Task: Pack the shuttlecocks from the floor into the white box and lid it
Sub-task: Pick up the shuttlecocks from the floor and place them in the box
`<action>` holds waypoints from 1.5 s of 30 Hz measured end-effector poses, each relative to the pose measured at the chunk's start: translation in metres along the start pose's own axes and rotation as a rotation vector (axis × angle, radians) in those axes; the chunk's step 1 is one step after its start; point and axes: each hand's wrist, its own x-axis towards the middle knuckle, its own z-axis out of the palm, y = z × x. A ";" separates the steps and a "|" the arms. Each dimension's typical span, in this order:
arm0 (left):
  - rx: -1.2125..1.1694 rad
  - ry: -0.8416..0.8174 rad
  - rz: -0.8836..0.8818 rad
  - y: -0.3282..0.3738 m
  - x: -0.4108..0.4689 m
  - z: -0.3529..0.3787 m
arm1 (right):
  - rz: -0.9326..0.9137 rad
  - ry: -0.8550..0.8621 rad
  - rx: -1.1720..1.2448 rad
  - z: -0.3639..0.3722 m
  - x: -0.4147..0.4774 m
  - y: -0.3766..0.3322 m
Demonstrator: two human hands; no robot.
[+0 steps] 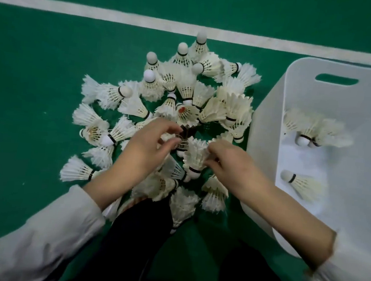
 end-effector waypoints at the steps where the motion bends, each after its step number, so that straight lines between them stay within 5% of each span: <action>1: 0.047 0.010 -0.028 -0.009 0.004 -0.002 | 0.009 0.016 -0.005 0.001 0.000 0.001; 6: 0.272 -0.082 -0.126 -0.051 0.015 0.007 | 0.003 0.049 -0.035 0.007 -0.001 0.000; 10: 0.345 -0.055 -0.008 -0.058 0.015 0.018 | 0.017 0.050 -0.002 0.003 -0.001 0.003; 19: 0.256 0.027 0.063 -0.047 0.015 0.009 | 0.011 0.082 -0.019 0.002 -0.002 0.003; 27: 0.091 -0.249 -0.204 -0.041 0.013 -0.044 | 0.006 0.100 -0.024 0.002 -0.004 0.004; 32: 0.131 -0.155 -0.272 -0.060 0.007 -0.064 | 0.000 0.099 -0.024 0.002 -0.004 0.004; 36: 0.297 -0.026 -0.358 -0.079 0.004 -0.068 | -0.003 0.096 -0.016 0.002 -0.003 0.003; 39: 0.514 -0.144 -0.230 -0.089 0.008 -0.064 | -0.004 0.097 -0.019 0.002 -0.003 0.003; 45: 0.708 -0.333 -0.361 -0.101 0.019 -0.048 | 0.003 0.092 -0.020 0.001 -0.004 0.002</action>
